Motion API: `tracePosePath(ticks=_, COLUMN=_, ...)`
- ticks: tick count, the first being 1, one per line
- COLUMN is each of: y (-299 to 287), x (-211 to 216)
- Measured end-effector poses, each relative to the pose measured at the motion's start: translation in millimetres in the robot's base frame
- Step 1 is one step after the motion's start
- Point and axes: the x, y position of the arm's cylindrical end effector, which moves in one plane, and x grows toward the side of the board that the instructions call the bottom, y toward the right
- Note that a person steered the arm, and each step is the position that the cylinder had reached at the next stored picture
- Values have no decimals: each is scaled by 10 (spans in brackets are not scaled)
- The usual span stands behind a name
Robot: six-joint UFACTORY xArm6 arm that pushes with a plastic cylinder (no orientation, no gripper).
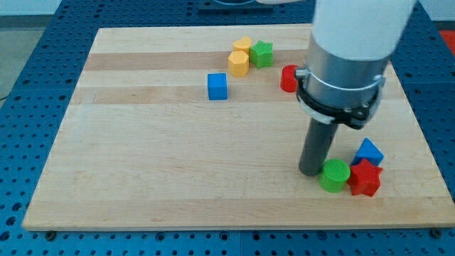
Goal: Add the blue cube into the group of blocks at the bottom right of the board
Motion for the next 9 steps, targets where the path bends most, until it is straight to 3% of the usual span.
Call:
tracePosePath(ticks=2, y=68, x=40)
tracePosePath(ticks=3, y=-639, x=-40)
tracePosePath(ticks=5, y=-2156, x=-979)
tracePosePath(ticks=6, y=-2624, x=-1477)
tracePosePath(ticks=7, y=-2648, x=-1947)
tracePosePath(ticks=8, y=-2247, x=-2024)
tracePosePath(ticks=9, y=-1609, x=-1659)
